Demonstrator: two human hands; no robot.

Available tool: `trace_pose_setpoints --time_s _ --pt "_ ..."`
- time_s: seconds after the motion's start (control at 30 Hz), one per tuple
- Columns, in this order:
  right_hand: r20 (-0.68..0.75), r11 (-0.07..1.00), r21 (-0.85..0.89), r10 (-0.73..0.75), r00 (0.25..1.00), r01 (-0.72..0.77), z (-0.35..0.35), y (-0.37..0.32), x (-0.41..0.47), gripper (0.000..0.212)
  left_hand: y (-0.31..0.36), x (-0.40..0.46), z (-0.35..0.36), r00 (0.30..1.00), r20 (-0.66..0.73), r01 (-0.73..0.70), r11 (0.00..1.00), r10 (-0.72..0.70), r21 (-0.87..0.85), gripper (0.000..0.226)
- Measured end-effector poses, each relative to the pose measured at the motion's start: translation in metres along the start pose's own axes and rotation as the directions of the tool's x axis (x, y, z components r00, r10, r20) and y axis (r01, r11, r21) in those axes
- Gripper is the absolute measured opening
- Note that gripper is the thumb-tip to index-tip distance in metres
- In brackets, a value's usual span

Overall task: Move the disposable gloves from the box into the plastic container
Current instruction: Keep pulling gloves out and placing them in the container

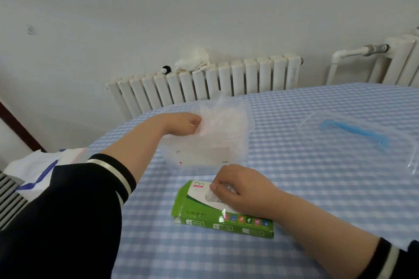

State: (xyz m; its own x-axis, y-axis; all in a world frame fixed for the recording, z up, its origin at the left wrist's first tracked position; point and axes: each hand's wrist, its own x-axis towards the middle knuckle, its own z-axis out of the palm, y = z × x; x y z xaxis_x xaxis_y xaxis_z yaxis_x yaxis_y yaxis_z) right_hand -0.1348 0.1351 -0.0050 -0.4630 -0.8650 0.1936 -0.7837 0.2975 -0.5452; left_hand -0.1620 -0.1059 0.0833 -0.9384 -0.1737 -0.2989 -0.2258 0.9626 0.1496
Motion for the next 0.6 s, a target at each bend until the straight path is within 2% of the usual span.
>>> trace_pose_setpoints --time_s 0.1,0.23,0.37,0.43,0.47,0.5,0.53,0.57,0.6 --pt "0.020 1.000 0.010 0.012 1.000 -0.012 -0.003 -0.002 0.000 0.030 0.006 -0.010 -0.015 0.996 -0.084 -0.013 1.000 0.015 0.024 0.025" --pt "0.056 0.999 0.025 0.039 0.998 -0.040 -0.006 -0.003 0.000 0.027 0.017 -0.029 -0.027 0.976 -0.217 -0.032 0.999 0.024 -0.031 0.028" --pt "0.059 0.997 0.026 0.064 0.996 -0.066 -0.007 -0.004 0.000 0.027 0.041 -0.047 -0.013 0.988 -0.097 -0.132 0.985 0.121 -0.112 0.036" --pt "0.067 0.998 0.021 0.065 0.996 -0.067 -0.007 -0.005 0.000 0.027 0.050 -0.051 -0.005 0.982 -0.134 -0.148 0.979 0.129 -0.138 0.042" --pt "0.075 0.998 0.014 0.067 0.995 -0.068 -0.008 -0.006 0.000 0.028 0.054 -0.052 -0.001 0.974 -0.192 -0.134 0.989 0.119 -0.069 0.048" --pt "0.088 0.997 0.011 0.078 0.993 -0.079 -0.010 -0.007 0.000 0.029 0.056 -0.053 0.002 0.950 -0.288 -0.109 0.993 0.116 0.041 0.055" --pt "0.106 0.995 0.019 0.097 0.990 -0.100 -0.012 -0.008 0.000 0.030 0.057 -0.055 0.007 0.897 -0.419 -0.100 0.987 0.143 0.123 0.059" --pt "0.129 0.991 0.041 0.121 0.984 -0.127 -0.016 -0.009 0.000 0.031 0.056 -0.059 0.014 0.802 -0.564 -0.141 0.980 0.198 0.144 0.058" --pt "0.152 0.986 0.063 0.143 0.978 -0.154 -0.020 -0.009 0.000 0.030 0.056 -0.065 0.023 0.674 -0.694 -0.242 0.964 0.252 0.115 0.055"
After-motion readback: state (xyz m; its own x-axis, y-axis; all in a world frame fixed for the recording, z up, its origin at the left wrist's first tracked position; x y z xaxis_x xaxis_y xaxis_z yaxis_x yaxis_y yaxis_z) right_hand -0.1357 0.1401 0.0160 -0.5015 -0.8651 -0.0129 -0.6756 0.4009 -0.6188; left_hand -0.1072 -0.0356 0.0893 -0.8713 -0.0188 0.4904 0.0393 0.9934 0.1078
